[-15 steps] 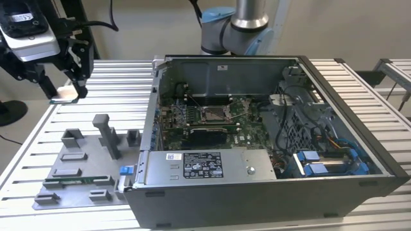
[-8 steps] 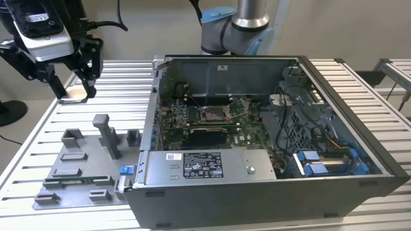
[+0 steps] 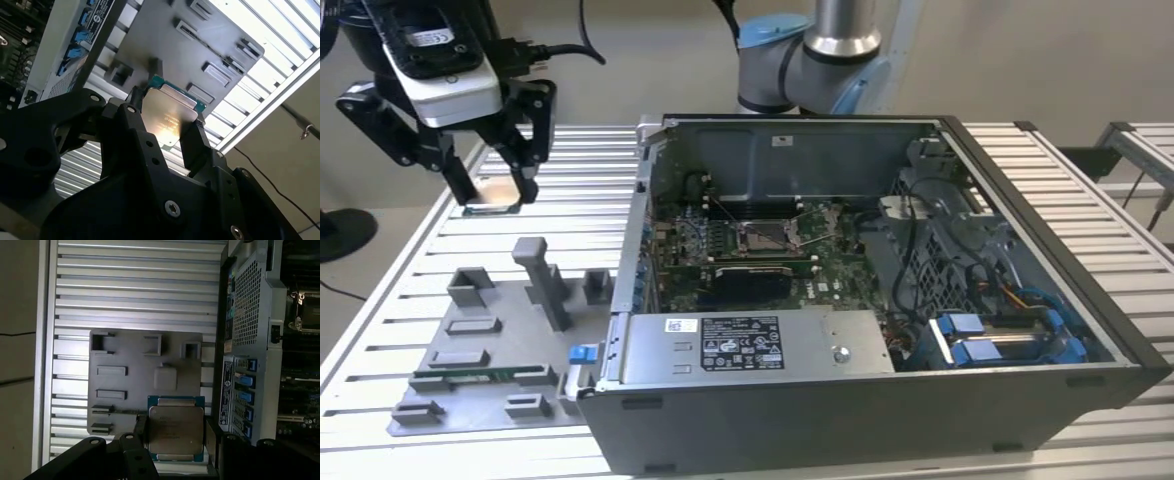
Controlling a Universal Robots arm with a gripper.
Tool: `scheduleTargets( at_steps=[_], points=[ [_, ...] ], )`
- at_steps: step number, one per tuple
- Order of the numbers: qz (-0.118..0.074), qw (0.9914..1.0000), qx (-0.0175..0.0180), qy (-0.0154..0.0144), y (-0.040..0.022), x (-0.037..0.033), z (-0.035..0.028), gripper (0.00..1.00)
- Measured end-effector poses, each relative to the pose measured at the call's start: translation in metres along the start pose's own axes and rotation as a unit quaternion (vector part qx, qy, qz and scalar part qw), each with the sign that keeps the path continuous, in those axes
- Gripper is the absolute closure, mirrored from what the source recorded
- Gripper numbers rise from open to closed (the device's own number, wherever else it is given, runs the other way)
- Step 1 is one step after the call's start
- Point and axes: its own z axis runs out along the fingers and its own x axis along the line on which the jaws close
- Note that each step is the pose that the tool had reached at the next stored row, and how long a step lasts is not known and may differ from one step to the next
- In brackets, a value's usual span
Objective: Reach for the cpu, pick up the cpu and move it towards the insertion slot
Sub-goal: 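Pick up the cpu and move it towards the insertion slot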
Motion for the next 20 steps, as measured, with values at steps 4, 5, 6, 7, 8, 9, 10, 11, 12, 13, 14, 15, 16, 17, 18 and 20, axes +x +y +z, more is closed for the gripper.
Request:
scheduleTargets(
  at_steps=[4,5,6,7,8,9,10,11,12,13,14,15,16,17,18,20],
  points=[
    [0.0,1.0,0.0,0.0006,-0.0002,-0.0077,0.0,1.0],
    [0.0,1.0,0.0,0.0008,-0.0003,-0.0097,-0.0001,1.0],
    [0.0,1.0,0.0,0.001,-0.0004,-0.0116,-0.0001,1.0],
    [0.0,1.0,0.0,0.0011,-0.0004,-0.0136,-0.0001,1.0],
    [0.0,1.0,0.0,0.0012,-0.0005,-0.0154,-0.0001,1.0],
    [0.0,1.0,0.0,0.0014,-0.0005,-0.0173,-0.0001,1.0],
    [0.0,1.0,0.0,0.0015,-0.0006,-0.019,-0.0001,1.0],
    [0.0,1.0,0.0,0.0016,-0.0007,-0.0207,-0.0001,1.0],
    [0.0,1.0,0.0,0.0017,-0.0007,-0.0223,-0.0001,1.0],
    [0.0,1.0,-0.0001,0.0018,-0.0008,-0.024,-0.0001,1.0],
    [0.0,1.0,-0.0001,0.0019,-0.0008,-0.0257,-0.0001,1.0],
    [0.0,1.0,0.0,0.002,-0.0009,-0.0274,-0.0002,1.0],
    [0.0,1.0,-0.0001,0.0021,-0.0009,-0.0289,-0.0001,1.0],
    [0.0,1.0,-0.0001,0.0022,-0.001,-0.0305,-0.0001,1.0],
    [0.0,1.0,-0.0001,0.0023,-0.001,-0.0321,-0.0002,1.0],
    [0.0,1.0,-0.0001,0.0024,-0.0011,-0.0351,-0.0002,1.0]
  ],
)
